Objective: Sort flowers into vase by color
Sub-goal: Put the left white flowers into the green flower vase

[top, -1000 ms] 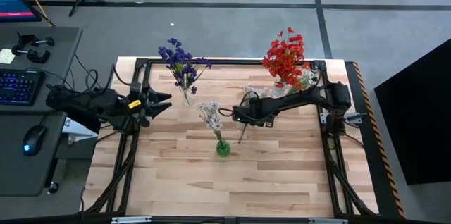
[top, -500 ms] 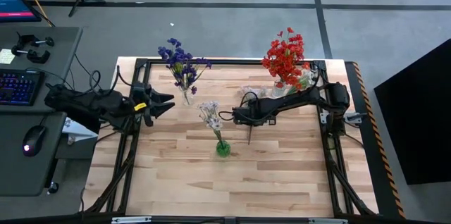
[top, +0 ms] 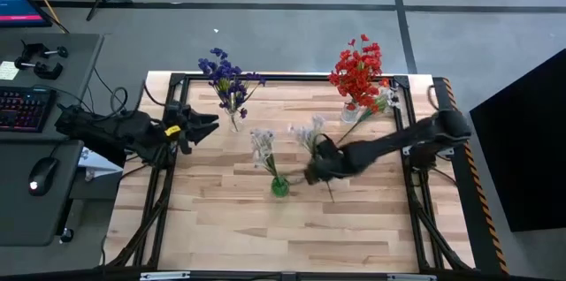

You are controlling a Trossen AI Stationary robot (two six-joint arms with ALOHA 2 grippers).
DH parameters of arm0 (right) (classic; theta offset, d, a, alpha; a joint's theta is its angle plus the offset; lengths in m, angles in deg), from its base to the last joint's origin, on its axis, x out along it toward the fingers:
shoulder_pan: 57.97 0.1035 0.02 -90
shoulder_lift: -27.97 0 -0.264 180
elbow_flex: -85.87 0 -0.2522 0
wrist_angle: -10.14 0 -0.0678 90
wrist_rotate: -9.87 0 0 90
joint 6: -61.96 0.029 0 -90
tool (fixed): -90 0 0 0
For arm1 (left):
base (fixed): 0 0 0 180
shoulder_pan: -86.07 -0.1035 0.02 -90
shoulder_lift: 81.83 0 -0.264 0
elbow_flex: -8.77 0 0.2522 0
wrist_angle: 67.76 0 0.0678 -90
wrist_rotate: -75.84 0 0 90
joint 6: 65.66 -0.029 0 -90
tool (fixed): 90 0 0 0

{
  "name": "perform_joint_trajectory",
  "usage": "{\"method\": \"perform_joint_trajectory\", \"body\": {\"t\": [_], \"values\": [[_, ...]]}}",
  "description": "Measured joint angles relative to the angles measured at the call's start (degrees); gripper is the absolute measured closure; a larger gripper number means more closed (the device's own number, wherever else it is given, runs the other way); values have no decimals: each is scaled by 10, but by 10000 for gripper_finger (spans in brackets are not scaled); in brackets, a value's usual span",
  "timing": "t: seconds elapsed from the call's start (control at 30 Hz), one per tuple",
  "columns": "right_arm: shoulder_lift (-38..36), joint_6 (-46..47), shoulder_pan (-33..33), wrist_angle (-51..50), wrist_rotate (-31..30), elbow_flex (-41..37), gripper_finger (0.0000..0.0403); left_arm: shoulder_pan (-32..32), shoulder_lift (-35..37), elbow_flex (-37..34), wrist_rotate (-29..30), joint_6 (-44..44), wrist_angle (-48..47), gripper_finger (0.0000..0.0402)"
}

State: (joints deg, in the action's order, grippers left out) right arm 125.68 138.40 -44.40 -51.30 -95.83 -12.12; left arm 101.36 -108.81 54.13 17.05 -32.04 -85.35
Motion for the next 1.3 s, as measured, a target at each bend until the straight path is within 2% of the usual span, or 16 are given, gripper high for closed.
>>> {"method": "perform_joint_trajectory", "body": {"t": [0.27,0.43,0.53,0.6,0.7,0.77,0.83,0.93,1.1,1.2,1.3], "values": [[-118,33,156,-63,-12,1,402,0,0,0,29,-23,68,204],[-129,169,273,-136,-8,1,402,0,0,0,42,-15,69,204],[-126,241,330,-142,-18,1,402,0,0,0,42,-7,70,204],[-121,282,366,-122,-87,1,403,0,0,0,43,-7,72,204],[-120,341,392,-55,-259,-13,403,0,0,0,55,4,79,204],[-120,349,388,17,-344,-46,403,0,-1,0,56,7,84,204],[-119,302,370,123,-383,-88,403,0,-5,0,56,7,87,204],[-119,162,319,334,-393,-157,403,0,-14,0,56,7,94,204],[-119,-167,227,750,-380,-260,403,0,-34,0,55,7,113,204],[-119,-354,178,981,-331,-308,403,0,-44,0,55,7,113,204],[-116,-494,134,1152,-247,-334,403,0,-54,0,55,7,112,204]]}}
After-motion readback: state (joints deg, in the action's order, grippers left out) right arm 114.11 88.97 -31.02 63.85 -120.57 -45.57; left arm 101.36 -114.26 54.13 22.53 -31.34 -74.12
